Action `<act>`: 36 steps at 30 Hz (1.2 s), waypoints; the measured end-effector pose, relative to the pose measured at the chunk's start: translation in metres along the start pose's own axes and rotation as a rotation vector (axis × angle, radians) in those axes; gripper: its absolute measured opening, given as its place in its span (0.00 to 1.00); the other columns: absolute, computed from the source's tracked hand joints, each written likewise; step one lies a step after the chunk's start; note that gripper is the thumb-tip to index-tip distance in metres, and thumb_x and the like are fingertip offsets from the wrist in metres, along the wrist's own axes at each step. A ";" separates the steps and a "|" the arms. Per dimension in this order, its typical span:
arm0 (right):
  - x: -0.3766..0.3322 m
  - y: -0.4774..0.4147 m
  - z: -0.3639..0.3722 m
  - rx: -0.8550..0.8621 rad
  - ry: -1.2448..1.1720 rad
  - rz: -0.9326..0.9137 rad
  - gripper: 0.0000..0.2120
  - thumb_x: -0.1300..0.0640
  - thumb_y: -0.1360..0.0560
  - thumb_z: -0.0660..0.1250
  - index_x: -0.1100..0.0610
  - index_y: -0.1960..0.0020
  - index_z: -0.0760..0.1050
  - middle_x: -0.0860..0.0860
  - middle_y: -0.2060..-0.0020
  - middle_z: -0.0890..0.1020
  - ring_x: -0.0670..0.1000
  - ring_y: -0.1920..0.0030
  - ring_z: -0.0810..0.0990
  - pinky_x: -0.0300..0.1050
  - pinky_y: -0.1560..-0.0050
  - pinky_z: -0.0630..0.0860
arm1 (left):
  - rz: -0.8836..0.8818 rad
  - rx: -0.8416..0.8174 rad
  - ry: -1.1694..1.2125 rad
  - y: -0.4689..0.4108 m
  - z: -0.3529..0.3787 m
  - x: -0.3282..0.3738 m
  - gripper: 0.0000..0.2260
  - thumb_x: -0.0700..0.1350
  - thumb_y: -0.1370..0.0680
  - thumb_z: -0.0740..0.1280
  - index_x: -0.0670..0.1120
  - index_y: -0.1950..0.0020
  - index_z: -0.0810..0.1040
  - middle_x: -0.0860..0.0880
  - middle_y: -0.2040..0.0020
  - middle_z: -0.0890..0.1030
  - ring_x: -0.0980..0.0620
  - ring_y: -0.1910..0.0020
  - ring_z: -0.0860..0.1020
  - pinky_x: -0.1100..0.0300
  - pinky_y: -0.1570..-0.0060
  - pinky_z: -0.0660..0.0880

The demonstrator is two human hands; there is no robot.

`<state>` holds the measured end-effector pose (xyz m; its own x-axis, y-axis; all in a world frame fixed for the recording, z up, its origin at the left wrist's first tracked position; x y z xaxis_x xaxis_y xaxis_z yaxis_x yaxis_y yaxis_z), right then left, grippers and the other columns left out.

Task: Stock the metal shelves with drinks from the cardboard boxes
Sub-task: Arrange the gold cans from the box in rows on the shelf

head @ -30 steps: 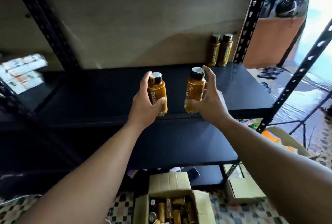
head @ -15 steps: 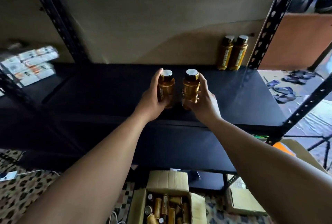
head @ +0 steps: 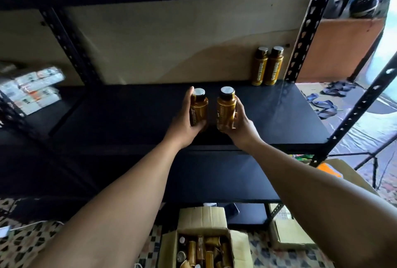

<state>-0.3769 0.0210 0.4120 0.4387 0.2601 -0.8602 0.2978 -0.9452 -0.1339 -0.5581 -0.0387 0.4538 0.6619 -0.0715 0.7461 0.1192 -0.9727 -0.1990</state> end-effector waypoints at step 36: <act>0.012 0.000 0.000 0.140 0.186 -0.050 0.52 0.43 0.25 0.75 0.27 0.23 0.36 0.45 0.23 0.69 0.52 0.31 0.77 0.60 0.38 0.79 | 0.042 0.015 -0.073 -0.010 0.029 -0.032 0.48 0.50 0.21 0.72 0.68 0.23 0.32 0.50 0.19 0.57 0.46 0.24 0.65 0.56 0.35 0.65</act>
<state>-0.3718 0.0243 0.4020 0.5787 0.3266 -0.7473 0.2080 -0.9451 -0.2520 -0.5594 -0.0207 0.4134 0.7187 -0.0955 0.6887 0.1006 -0.9658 -0.2389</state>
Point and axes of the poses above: each hand's wrist, its own y-axis away from the middle knuckle, its own z-axis out of the palm, x = y × z, the point moved 9 cm from there along -y, towards the middle knuckle
